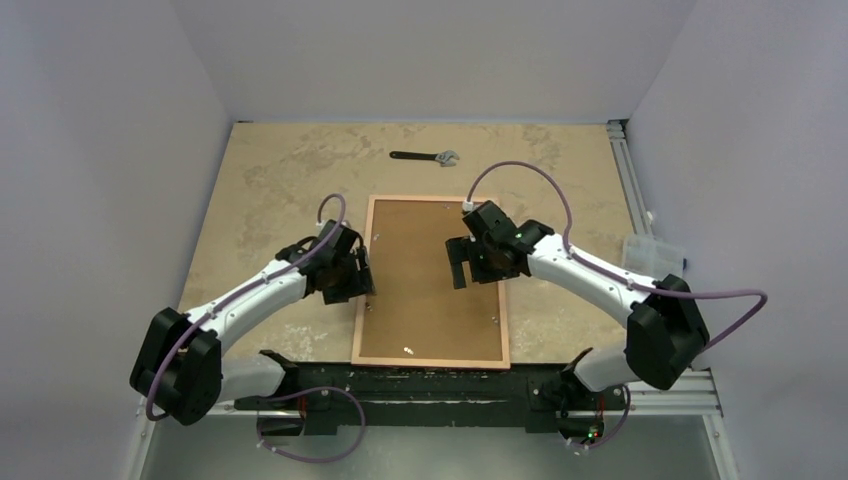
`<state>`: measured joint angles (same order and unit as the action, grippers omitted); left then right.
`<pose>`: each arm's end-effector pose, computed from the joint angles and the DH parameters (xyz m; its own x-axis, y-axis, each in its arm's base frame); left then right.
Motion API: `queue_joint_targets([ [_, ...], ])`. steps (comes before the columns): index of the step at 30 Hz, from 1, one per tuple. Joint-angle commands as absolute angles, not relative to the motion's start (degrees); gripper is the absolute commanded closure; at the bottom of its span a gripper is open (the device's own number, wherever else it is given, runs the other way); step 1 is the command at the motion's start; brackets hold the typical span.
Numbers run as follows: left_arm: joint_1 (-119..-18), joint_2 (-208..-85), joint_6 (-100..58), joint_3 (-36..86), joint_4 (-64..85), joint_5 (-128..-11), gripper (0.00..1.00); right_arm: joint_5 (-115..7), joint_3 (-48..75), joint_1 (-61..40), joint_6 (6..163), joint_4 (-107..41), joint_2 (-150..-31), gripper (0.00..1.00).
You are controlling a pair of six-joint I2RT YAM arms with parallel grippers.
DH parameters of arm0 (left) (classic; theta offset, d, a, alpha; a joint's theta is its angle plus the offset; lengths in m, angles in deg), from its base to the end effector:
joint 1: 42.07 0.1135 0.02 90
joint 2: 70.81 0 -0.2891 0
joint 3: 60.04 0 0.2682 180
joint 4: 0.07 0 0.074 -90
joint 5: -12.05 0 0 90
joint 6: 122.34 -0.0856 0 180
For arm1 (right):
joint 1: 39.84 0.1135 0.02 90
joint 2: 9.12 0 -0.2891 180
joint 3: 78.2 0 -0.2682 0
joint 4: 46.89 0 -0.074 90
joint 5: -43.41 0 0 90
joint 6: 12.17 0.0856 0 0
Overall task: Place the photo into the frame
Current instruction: Install the photo frame at the center of the board.
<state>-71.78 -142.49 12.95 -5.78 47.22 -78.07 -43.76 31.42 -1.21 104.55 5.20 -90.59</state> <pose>0.2200 -0.1253 0.1634 -0.9041 -0.3023 -0.3019 -0.2100 0.9298 -0.3023 0.2466 0.1916 0.2055 -0.8952 -0.1406 -0.4228 -0.2279 0.9598 0.1635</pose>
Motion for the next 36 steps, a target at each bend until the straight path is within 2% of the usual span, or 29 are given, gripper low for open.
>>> queue_joint_targets([
  [1, -72.0, -140.5, 12.2, -5.3, 49.9, -82.0, 0.38, -40.6, 26.3, 4.5, 106.3, 4.7, -93.4, 0.09],
  [8, -72.0, -139.6, 11.5, -5.1, 52.5, -84.3, 0.41, -42.9, 18.9, 15.3, 108.8, 0.7, -105.3, 0.23],
  [12, -72.0, -139.8, 11.2, -5.4, 52.0, -83.8, 0.43, -44.5, 14.3, 18.8, 110.0, -1.2, -111.4, 0.38],
  [17, -72.0, -140.3, 11.1, -6.5, 49.3, -81.5, 0.45, -46.4, 12.8, 19.5, 111.3, -3.6, -115.8, 0.65],
  [20, -72.0, -141.3, 11.3, -7.2, 47.4, -80.1, 0.45, -45.6, 13.7, 19.6, 112.2, -3.4, -117.2, 0.88],
  [23, -72.1, -142.7, 11.4, -7.5, 45.7, -78.8, 0.45, -45.4, 15.6, 19.7, 113.0, -3.5, -119.1, 1.00],
  [36, -72.8, -148.3, 10.7, -7.4, 44.6, -78.3, 0.56, -46.0, 19.0, 19.8, 114.6, -4.1, -122.0, 1.00],
])
